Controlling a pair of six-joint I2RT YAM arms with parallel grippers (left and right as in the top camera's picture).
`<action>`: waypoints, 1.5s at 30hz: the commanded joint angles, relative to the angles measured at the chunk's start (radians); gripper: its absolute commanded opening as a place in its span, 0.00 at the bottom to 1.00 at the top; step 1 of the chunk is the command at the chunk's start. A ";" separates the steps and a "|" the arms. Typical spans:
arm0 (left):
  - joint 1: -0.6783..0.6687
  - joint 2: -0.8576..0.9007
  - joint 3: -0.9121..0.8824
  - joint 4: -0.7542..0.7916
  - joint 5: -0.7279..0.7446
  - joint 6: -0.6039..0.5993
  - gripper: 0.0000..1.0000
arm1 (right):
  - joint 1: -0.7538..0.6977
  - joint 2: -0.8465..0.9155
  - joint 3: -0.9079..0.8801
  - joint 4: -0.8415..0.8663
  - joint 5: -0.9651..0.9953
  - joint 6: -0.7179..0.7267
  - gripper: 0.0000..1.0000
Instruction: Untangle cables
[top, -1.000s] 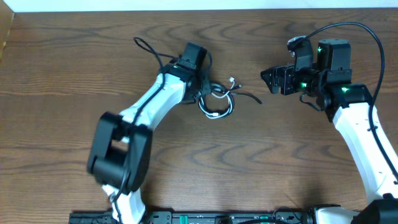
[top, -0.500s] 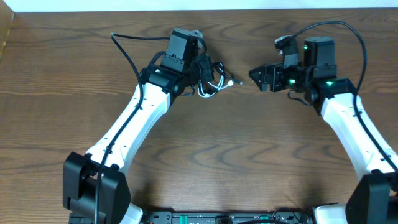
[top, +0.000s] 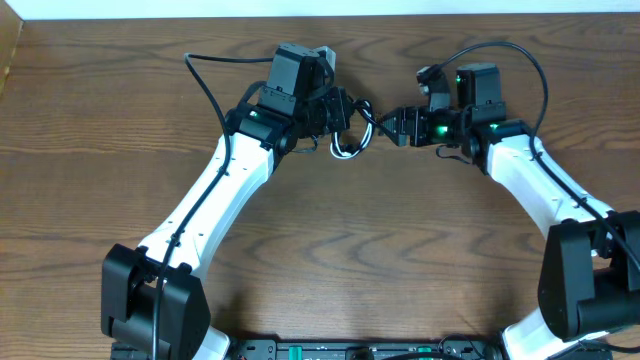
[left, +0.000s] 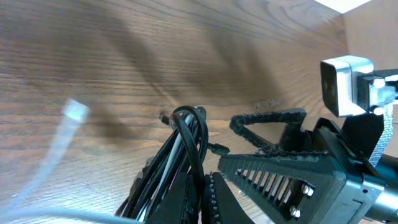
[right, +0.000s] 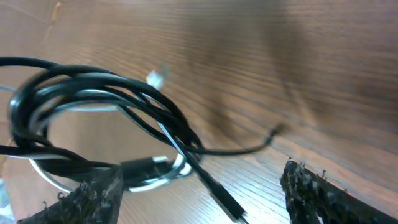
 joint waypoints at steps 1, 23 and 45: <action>0.001 -0.007 0.011 0.006 0.026 -0.039 0.08 | 0.023 0.005 0.016 0.020 -0.008 0.039 0.78; -0.002 -0.007 0.011 0.103 0.025 -0.380 0.07 | 0.135 0.138 0.016 0.041 0.301 0.413 0.81; 0.002 -0.088 0.012 0.440 0.407 0.132 0.07 | 0.118 0.257 0.016 0.011 0.328 0.457 0.73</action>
